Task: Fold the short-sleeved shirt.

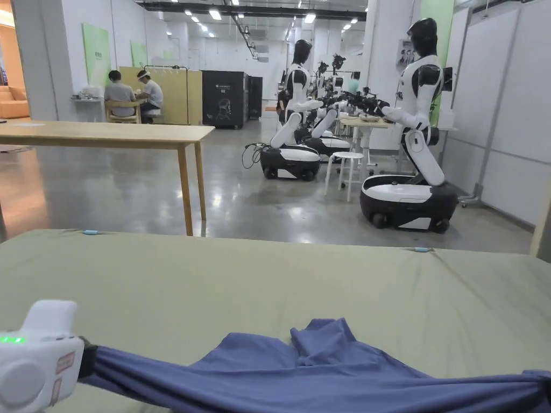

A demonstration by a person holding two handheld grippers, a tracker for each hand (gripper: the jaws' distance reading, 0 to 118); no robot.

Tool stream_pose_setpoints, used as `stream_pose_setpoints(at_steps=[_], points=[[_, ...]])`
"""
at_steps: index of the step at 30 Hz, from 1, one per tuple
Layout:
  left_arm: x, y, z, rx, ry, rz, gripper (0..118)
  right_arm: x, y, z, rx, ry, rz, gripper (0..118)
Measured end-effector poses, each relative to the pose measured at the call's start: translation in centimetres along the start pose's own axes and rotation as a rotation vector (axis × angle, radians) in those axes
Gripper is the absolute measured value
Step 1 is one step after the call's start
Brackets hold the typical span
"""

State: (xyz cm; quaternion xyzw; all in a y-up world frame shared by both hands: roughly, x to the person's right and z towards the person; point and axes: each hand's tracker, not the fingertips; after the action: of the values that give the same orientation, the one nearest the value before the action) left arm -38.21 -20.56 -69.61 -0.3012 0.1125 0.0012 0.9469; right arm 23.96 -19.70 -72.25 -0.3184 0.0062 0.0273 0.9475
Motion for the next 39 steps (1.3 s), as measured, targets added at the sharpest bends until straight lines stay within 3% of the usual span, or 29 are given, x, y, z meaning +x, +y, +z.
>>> stream_pose_setpoints(at_steps=[1, 8, 17, 19, 20, 21, 22, 23, 29, 30, 31, 32, 33, 34, 36, 39], points=[[-0.3, -0.9, 0.8, -0.006, -0.009, 0.006, 3, 0.2, -0.9, 1.1, -0.001, 0.001, -0.031, 5], [-1.9, -7.5, 5.2, -0.076, -0.053, 0.02, 3, 1.0, -7.7, 6.4, -0.029, 0.011, -0.018, 5], [-1.9, -13.0, 2.2, -0.187, -0.068, 0.013, 3, 1.2, -12.4, 2.9, -0.126, -0.013, -0.028, 5], [-2.2, -13.6, 1.9, -0.195, -0.073, 0.034, 5, 1.5, -12.6, 2.4, -0.135, -0.015, -0.041, 16], [-2.4, -13.9, 1.9, -0.203, -0.092, 0.059, 11, 1.6, -12.8, 2.4, -0.131, -0.017, -0.054, 39], [-2.5, -14.1, 2.0, -0.198, -0.108, 0.067, 46, 1.7, -12.7, 2.5, -0.126, -0.028, -0.061, 87], [-2.7, -14.2, 2.2, -0.186, -0.104, 0.07, 90, 1.7, -12.6, 2.5, -0.126, -0.037, -0.067, 113], [-3.0, -14.4, 2.1, -0.184, -0.1, 0.069, 117, 1.8, -12.6, 2.5, -0.132, -0.046, -0.075, 118], [-3.5, -13.8, 5.5, -0.073, -0.029, 0.089, 113, -1.1, -11.8, 5.3, -0.035, -0.025, -0.032, 116], [-3.5, -13.8, 6.3, -0.057, -0.013, 0.095, 108, -2.0, -11.8, 6.0, 0.007, -0.017, -0.022, 104], [-3.1, -13.8, 7.2, -0.027, -0.002, 0.102, 96, -2.9, -11.9, 6.7, 0.043, -0.019, -0.02, 79], [-3.1, -13.9, 7.9, -0.002, -0.007, 0.107, 74, -3.9, -12.1, 7.2, 0.07, -0.028, -0.022, 42], [-3.2, -14.1, 8.2, -0.009, -0.012, 0.112, 24, -4.8, -12.3, 7.6, 0.095, -0.034, -0.029, 2], [-3.3, -14.3, 8.5, -0.007, -0.012, 0.128, 1, -5.6, -12.7, 8.2, 0.121, -0.001, -0.046, 2], [-3.1, -15.1, 8.7, -0.012, -0.009, 0.111, 2, -7.2, -13.1, 8.8, 0.116, 0.059, -0.061, 2], [-3.3, -15.6, 8.3, -0.049, 0.0, 0.092, 2, -9.4, -14.0, 9.4, 0.13, 0.059, -0.039, 2]])
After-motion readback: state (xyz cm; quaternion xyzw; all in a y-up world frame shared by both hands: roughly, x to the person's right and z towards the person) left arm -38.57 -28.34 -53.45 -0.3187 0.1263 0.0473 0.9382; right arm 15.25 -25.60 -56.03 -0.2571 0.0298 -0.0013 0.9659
